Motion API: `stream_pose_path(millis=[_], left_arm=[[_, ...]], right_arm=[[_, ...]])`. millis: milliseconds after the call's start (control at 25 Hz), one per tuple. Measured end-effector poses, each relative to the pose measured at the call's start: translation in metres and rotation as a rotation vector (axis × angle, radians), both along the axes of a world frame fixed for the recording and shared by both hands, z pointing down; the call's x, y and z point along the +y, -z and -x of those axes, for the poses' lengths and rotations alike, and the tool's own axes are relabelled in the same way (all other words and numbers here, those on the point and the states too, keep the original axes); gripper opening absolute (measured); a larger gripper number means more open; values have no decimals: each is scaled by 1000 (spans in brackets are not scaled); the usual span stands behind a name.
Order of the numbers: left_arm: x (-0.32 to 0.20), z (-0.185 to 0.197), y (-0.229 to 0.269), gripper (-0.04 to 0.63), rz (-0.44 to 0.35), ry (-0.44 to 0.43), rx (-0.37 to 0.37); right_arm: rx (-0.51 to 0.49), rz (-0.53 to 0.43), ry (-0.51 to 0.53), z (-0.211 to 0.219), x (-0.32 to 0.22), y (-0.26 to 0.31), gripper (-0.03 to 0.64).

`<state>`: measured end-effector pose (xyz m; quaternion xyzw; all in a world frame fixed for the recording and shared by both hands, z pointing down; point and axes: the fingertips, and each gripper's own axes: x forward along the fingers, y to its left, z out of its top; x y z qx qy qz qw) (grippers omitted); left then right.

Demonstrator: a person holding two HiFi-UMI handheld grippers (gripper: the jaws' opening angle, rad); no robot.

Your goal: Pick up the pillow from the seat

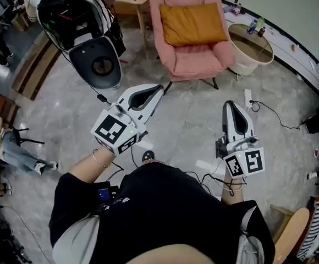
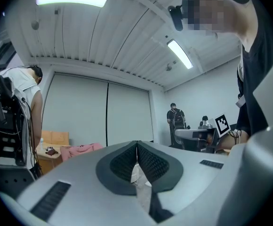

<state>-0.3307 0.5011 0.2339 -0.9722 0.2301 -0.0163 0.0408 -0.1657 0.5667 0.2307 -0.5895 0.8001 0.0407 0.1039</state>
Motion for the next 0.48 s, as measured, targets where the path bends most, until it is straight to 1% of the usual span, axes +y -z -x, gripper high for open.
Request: stream_pose_path(millis=[80,240,360,480], left_arm=[[7,-4,-3,11,0,10,5],[19,-15,-6,11,-2,32,-8],[30,-26,-7,11,-11,25,-7],[34,-28,-12,11,5,22,9]], right_arm=[[-17,-2,8,-4,5,-3,21],[-52,-19,44,-10,16,-4,21],[-49,-21,64,-14,22,-8,21],[-51,-3,76,-19,21,-15,21]])
